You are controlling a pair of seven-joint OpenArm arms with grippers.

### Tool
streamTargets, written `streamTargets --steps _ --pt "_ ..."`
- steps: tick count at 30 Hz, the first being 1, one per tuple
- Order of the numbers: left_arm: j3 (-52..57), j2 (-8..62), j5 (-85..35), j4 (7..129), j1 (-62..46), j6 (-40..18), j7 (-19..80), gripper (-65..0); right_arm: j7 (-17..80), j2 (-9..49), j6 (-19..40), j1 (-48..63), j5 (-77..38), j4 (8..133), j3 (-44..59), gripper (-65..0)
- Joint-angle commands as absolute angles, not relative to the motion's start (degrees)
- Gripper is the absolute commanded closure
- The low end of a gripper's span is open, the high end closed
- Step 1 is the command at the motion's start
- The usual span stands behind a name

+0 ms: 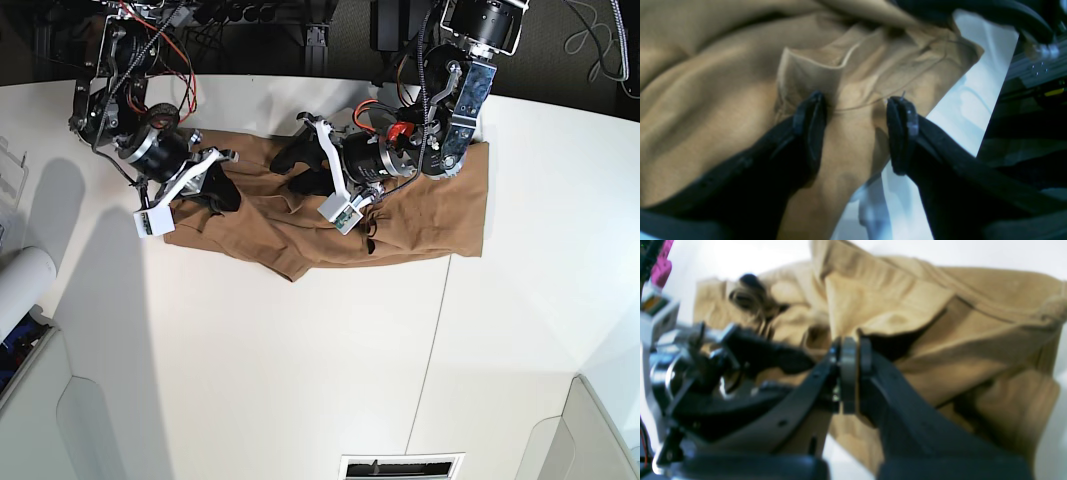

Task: Layout the t-shirt on the table in an organized manner, then fold the t-shirt properly
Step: 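Press the folded shirt flat with both grippers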

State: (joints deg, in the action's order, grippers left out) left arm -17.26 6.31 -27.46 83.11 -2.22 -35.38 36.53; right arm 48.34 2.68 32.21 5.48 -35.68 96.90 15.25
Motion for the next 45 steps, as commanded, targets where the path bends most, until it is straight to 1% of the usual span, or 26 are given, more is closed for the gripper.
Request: streamTargets --steps 1,6,12,13,14,15,16,17,21,25,31,33,34,37,38,41,45 --pt "-17.19 6.55 -24.56 83.0 -2.07 -33.82 38.76 -32.8 47.42 2.87 32.88 5.74 -36.88 99.02 15.35 0.0" --pt "-17.19 6.68 -24.53 83.0 -2.04 -33.85 38.89 -32.8 47.44 3.18 32.86 8.47 -36.05 102.41 15.42 0.0" --pt "-17.17 6.85 -24.53 83.0 -2.04 -33.85 39.72 -32.8 47.64 3.18 32.77 9.23 -32.8 102.52 15.42 0.0" --pt "-17.17 6.85 -24.56 83.0 -2.04 -33.85 39.75 -32.8 47.64 3.18 32.77 9.23 -32.8 102.52 15.42 -7.2" --pt "-17.17 6.85 -24.58 83.0 -2.04 -33.85 39.83 -32.8 47.64 3.18 32.75 9.23 -32.82 102.52 15.42 -17.2" --pt "-17.17 6.83 -24.6 83.02 -2.04 -33.85 39.9 -32.8 47.64 3.18 32.75 9.23 -32.86 102.54 15.42 -25.5" --pt "-17.17 6.83 -24.62 83.02 -2.04 -33.85 39.9 -32.8 47.64 3.2 32.75 9.23 -33.04 102.54 15.46 -30.9" --pt "-17.17 6.83 -24.62 83.05 -2.04 -33.85 39.9 -32.8 47.62 3.18 32.75 9.23 -33.04 102.69 15.7 -32.7" --pt "-17.17 6.85 -25.52 83.09 -2.07 -33.87 40.49 -32.8 47.62 3.16 32.75 9.23 -35.2 104.75 18.9 -32.6" --pt "-17.17 6.83 -28.45 83.2 -2.07 -34.92 41.74 -32.8 47.59 3.16 32.67 9.19 -37.06 106.67 25.71 -32.6" --pt "-17.19 6.83 -31.51 85.1 -2.09 -36.71 42.96 -32.8 46.46 3.18 32.14 9.08 -37.01 105.49 33.95 -32.6" --pt "-17.19 6.81 -32.62 86.59 -2.09 -36.71 43.11 -32.8 45.89 3.25 32.14 9.06 -37.26 104.01 34.13 -32.6" --pt "-17.19 6.81 -33.1 87.48 -2.09 -36.71 43.11 -32.8 45.43 3.38 32.16 9.04 -37.54 102.72 33.76 -33.7" --pt "-17.19 6.83 -33.67 89.89 -2.09 -36.71 43.44 -32.8 42.78 4.32 32.23 8.69 -37.23 97.84 31.57 -42.0" --pt "-17.17 6.83 -33.67 90.54 -2.07 -36.71 43.83 -32.8 42.41 4.58 32.25 8.27 -36.86 96.2 30.74 -43.5" --pt "-17.19 6.83 -33.65 91.44 -2.07 -36.71 44.49 -32.8 42.44 4.73 32.36 6.7 -36.51 92.55 28.49 -43.9" --pt "-17.19 6.83 -33.67 91.44 -2.11 -36.71 45.01 -32.8 42.46 4.71 32.36 6.24 -37.26 91.61 25.04 -43.9"
